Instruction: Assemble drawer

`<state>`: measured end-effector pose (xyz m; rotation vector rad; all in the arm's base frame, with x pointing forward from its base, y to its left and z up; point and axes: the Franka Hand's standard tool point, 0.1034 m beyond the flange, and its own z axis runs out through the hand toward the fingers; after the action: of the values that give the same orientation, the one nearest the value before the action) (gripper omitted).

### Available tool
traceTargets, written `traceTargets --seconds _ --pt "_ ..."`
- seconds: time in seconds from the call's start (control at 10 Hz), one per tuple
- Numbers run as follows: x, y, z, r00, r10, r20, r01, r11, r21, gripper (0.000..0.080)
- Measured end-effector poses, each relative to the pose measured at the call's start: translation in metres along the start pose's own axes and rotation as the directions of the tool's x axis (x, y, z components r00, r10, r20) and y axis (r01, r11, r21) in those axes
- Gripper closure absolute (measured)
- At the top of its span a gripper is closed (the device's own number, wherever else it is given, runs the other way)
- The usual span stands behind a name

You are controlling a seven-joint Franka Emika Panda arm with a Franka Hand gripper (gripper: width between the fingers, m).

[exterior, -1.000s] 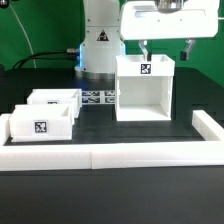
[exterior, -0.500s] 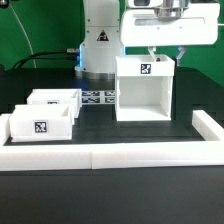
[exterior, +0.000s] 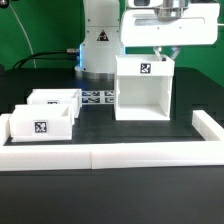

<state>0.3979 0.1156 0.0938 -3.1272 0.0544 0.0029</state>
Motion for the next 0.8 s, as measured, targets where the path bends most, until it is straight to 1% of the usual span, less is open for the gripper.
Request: traceTargets --seconds 0.3,0.4,0.5,0.6,0.8 --pt "0.0 0.0 0.0 1.0 -0.001 0.0 0.001 1.0 0.0 0.0763" --pt "0.002 0.002 0.0 0.999 -0.044 -0.001 0.044 0.999 0.0 0.0763" --pt "0.012 0.008 0.0 0.997 -0.083 -0.006 0.083 0.997 0.002 0.0762" --pt "0.025 0.009 0.0 0.996 -0.091 -0.014 0.091 0.996 0.005 0.0762" --pt "0.059 0.012 -0.001 0.995 -0.099 -0.035 0.099 0.995 0.019 0.0762"
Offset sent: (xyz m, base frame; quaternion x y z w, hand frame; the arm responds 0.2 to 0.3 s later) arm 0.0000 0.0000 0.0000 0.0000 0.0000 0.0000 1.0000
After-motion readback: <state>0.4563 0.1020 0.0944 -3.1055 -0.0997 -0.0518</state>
